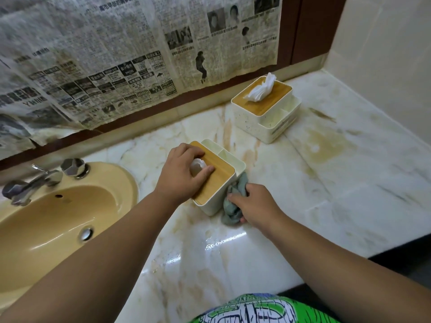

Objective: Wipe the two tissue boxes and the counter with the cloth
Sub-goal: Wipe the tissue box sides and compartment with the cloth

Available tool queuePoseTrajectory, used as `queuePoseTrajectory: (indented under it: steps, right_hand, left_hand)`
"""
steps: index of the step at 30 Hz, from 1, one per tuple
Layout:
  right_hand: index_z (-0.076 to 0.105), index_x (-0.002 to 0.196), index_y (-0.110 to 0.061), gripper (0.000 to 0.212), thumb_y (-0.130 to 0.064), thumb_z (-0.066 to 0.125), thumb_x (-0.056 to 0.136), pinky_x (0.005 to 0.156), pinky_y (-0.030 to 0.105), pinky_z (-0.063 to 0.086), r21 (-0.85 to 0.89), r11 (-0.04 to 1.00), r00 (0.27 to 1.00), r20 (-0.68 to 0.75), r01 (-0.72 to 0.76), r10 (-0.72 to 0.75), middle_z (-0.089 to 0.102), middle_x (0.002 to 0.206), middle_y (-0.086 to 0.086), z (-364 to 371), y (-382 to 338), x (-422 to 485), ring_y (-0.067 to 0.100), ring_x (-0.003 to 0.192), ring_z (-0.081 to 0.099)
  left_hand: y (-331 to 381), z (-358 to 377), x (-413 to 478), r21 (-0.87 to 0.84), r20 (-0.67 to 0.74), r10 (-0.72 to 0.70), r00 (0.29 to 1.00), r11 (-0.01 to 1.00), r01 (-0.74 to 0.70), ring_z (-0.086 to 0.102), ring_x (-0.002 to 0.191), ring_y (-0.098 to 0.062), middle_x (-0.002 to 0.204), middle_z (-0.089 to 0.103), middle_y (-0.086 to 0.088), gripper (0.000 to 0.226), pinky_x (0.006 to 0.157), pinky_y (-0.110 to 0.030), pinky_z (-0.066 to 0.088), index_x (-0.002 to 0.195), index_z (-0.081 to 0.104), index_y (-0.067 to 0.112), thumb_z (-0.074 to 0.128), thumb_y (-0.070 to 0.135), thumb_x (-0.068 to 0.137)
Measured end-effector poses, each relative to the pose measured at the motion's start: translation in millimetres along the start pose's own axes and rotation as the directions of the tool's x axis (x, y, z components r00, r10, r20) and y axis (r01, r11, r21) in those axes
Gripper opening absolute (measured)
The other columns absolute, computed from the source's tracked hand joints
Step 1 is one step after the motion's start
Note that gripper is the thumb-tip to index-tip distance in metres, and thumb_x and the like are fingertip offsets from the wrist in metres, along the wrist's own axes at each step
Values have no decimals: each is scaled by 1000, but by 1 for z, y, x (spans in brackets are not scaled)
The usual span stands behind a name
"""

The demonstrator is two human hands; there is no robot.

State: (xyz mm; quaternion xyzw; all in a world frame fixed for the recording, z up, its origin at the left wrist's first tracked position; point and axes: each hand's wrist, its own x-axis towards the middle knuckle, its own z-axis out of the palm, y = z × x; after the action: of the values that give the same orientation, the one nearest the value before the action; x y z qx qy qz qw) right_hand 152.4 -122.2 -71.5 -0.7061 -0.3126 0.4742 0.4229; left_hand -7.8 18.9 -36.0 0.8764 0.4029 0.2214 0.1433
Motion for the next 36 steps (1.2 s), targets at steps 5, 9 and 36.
queuePoseTrajectory:
  steps: [5,9,36]
  right_hand:
    - [55,82,-17,13,-19,60,94,60,31,49,-29,992,991,-40,126,-127,61,78,0,-24,-19,5,17,69,58]
    - [55,63,-18,26,-7,52,86,51,32,44,4,998,994,96,57,-57,63,60,4,-26,-23,11,23,53,52]
    - [47,67,-14,38,-28,77,85,62,42,57,-284,933,945,297,221,-134,57,73,10,-13,-19,-3,38,70,68]
  left_hand:
    - [1,-1,0,8,-3,4,1000,1000,-4,48,111,-13,118,56,9,41,94,-25,38,119,66,23,71,48,87]
    - [0,1,-1,-1,-13,3,1000,1000,-3,49,110,-13,117,56,10,42,93,-26,40,119,66,24,70,50,86]
    - [1,2,1,6,-9,-21,1000,1000,21,52,115,-14,120,55,12,48,97,-36,47,121,66,25,64,57,85]
